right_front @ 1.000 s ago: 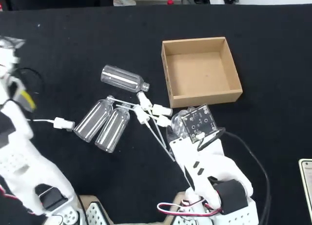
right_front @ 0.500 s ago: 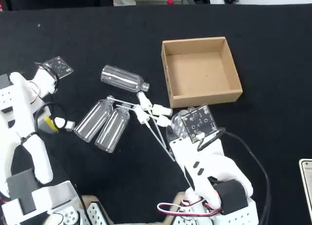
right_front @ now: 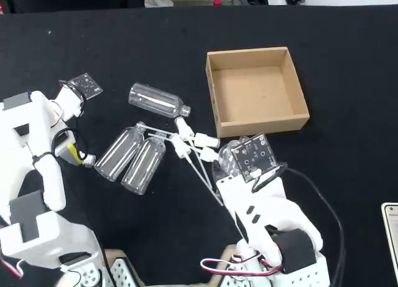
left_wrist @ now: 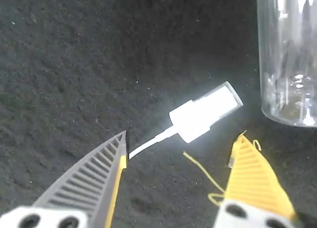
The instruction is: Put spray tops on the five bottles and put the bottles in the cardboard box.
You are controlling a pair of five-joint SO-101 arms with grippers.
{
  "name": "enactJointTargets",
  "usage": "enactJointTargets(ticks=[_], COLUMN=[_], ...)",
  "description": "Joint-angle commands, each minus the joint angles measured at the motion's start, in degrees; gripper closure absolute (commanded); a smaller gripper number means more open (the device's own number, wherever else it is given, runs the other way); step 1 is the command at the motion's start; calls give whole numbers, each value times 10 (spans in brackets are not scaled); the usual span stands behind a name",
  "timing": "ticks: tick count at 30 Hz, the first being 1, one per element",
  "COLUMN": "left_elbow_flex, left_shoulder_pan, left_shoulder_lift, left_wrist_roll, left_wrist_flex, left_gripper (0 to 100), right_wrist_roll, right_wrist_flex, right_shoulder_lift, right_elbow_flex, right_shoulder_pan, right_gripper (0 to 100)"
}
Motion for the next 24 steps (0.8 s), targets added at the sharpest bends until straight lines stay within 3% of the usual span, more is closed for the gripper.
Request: enactJointTargets(ticks=[1,12,24], left_elbow_flex=[-9,-25,-110], left_shoulder_pan=[8,54,16], left_shoulder_lift=[-3,63,169], left_wrist_roll=[7,15,33], left_wrist_flex=[-11,-21,-26], left_gripper=[678,680,680], right_wrist_roll=[1,1,2], right_wrist_flex=[-21,-21,-21], right_shoulder_lift=[-3,-3,-3], right_elbow_flex=[-4,-4,-5], right_shoulder_pan=[-5,-5,-5], right_gripper=[864,864,864])
